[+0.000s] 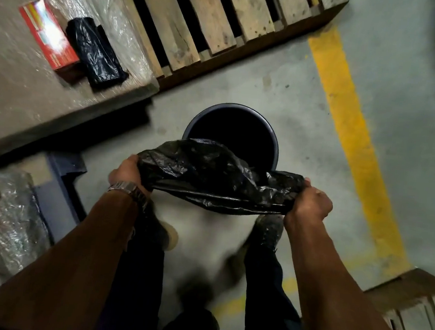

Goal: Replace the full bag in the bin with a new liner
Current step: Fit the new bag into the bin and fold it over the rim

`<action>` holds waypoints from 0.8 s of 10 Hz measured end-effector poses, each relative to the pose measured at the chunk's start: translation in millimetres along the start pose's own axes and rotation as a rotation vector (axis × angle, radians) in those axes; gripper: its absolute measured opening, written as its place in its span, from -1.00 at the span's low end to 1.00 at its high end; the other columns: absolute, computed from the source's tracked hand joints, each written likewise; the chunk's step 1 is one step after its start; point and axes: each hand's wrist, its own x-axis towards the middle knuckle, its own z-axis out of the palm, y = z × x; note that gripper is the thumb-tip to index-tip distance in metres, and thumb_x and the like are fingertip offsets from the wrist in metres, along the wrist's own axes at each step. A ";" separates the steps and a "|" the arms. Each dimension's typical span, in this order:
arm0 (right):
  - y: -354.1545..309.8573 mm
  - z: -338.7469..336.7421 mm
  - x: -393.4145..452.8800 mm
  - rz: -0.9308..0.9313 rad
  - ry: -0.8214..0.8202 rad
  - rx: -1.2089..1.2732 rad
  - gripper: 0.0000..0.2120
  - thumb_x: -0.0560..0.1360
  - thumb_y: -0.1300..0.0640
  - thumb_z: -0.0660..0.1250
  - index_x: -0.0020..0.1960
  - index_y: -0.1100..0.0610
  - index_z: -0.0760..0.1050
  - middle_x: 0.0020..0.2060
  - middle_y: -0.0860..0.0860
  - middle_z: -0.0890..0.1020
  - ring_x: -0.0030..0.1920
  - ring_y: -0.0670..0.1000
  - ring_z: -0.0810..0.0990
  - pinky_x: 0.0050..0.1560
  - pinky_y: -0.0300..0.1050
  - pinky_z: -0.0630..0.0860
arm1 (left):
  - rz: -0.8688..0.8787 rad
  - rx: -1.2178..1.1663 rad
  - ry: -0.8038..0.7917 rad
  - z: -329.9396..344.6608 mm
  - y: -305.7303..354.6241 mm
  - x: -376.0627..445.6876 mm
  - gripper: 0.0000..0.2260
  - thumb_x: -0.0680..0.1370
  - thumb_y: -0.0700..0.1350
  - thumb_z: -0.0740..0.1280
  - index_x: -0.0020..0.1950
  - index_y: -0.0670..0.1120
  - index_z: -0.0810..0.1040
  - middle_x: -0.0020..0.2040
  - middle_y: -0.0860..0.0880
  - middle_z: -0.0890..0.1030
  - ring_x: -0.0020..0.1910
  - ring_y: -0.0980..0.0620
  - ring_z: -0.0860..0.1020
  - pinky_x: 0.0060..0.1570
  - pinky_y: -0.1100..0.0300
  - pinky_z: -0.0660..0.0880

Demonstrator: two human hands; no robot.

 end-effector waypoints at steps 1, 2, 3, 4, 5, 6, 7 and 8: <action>13.7 -4.3 16.8 0.022 0.001 -0.079 -0.72 0.48 0.09 0.39 -0.35 0.09 0.39 -0.38 -0.01 0.51 -0.34 0.05 0.51 -0.14 -0.09 0.52 | 0.025 0.053 0.014 -5.3 -8.2 9.8 -0.51 0.49 -0.01 0.27 0.37 -0.19 0.41 0.38 -0.20 0.44 0.33 -0.20 0.45 0.26 -0.08 0.46; 30.4 -12.4 28.0 0.067 -0.057 -0.108 -0.81 0.52 0.10 0.32 -0.22 0.15 0.43 -0.33 -0.01 0.49 -0.24 0.07 0.53 -0.09 -0.13 0.46 | 0.018 0.156 -0.016 -7.6 -20.5 19.0 -0.56 0.55 -0.04 0.20 0.39 -0.22 0.38 0.38 -0.23 0.44 0.34 -0.22 0.44 0.26 -0.07 0.45; 36.0 -17.7 25.7 0.016 -0.161 -0.258 -0.83 0.61 0.11 0.18 -0.09 0.18 0.41 -0.29 0.02 0.49 -0.15 0.07 0.51 -0.18 -0.08 0.45 | 0.167 0.424 0.051 -2.4 -28.0 14.6 -0.59 0.57 -0.10 0.21 0.37 -0.26 0.39 0.35 -0.29 0.44 0.32 -0.25 0.43 0.28 -0.01 0.40; 24.8 -9.3 19.2 -0.080 -0.070 -0.371 -0.73 0.59 0.05 0.23 -0.15 0.23 0.48 -0.19 0.13 0.54 -0.11 0.12 0.52 -0.13 -0.07 0.38 | 0.577 0.624 0.215 8.8 -29.2 -18.9 -0.47 0.43 -0.16 0.33 0.39 -0.18 0.33 0.34 -0.24 0.40 0.30 -0.24 0.39 0.28 0.02 0.34; 16.8 2.5 13.3 -0.123 -0.043 -0.274 -0.73 0.57 0.05 0.28 -0.25 0.18 0.47 -0.23 0.10 0.57 -0.17 0.13 0.56 -0.10 -0.12 0.42 | 1.145 0.824 0.022 27.2 -32.9 -55.6 -0.29 0.24 -0.10 0.31 0.41 -0.11 0.32 0.37 -0.15 0.39 0.35 -0.16 0.37 0.33 -0.06 0.35; 5.3 14.5 3.1 -0.193 -0.072 -0.259 -0.76 0.57 0.05 0.28 -0.20 0.17 0.49 -0.36 0.01 0.51 -0.31 0.05 0.50 -0.18 -0.19 0.36 | 1.185 1.313 -0.301 49.8 -46.0 -81.0 -0.14 0.23 0.02 0.34 0.51 0.09 0.11 0.54 0.01 0.13 0.53 -0.02 0.08 0.47 -0.08 0.06; -1.9 22.0 5.5 -0.258 -0.062 -0.227 -0.70 0.55 0.03 0.29 -0.32 0.11 0.44 -0.41 -0.01 0.50 -0.27 0.07 0.49 -0.14 -0.08 0.47 | 1.263 1.720 -0.342 64.9 -65.6 -84.4 -0.20 0.29 0.10 0.34 0.49 0.13 0.13 0.57 0.03 0.02 0.55 -0.01 -0.04 0.46 -0.15 -0.09; -6.8 19.2 19.1 -0.298 -0.045 -0.258 -0.73 0.54 0.00 0.29 -0.27 0.11 0.45 -0.31 0.04 0.55 -0.20 0.10 0.53 -0.02 -0.04 0.52 | 1.202 1.656 -0.277 70.5 -50.9 -77.1 -0.56 0.41 -0.05 0.30 0.29 0.08 0.46 0.51 0.03 0.20 0.51 -0.02 0.10 0.44 -0.13 0.00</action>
